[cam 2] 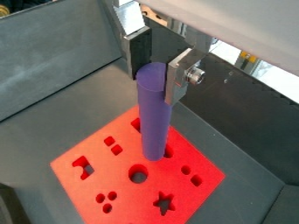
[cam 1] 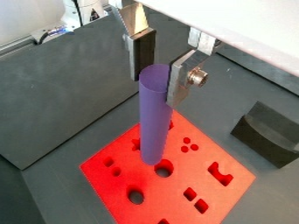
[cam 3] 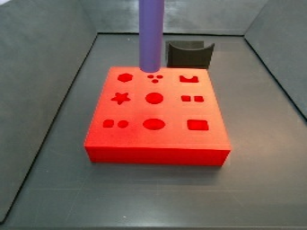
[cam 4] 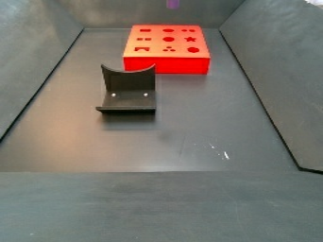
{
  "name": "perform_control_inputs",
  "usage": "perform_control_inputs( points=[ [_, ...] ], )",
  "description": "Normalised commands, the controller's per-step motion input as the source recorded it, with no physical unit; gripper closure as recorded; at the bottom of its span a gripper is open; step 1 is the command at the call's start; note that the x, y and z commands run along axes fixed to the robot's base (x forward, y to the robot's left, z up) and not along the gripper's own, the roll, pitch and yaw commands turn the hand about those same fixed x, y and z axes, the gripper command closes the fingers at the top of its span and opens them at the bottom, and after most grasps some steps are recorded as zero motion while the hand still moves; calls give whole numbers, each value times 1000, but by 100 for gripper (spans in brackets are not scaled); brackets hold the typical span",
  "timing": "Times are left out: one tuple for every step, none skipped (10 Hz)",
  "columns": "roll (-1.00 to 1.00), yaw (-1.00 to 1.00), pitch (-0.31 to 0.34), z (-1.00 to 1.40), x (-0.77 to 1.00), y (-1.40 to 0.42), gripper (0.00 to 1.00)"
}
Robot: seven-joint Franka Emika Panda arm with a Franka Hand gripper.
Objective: Insert the round object.
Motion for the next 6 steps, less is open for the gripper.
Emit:
perform_control_inputs(
  points=[
    [136, 174, -267, -566, 0, 226, 100],
    [170, 223, -283, -511, -40, 180, 100],
    [156, 191, -293, -514, -17, 109, 100],
    [117, 91, -303, -514, -66, 0, 100],
    [111, 69, -267, -437, -86, 0, 100],
    [53, 26, -191, -320, -60, 0, 100]
  ],
)
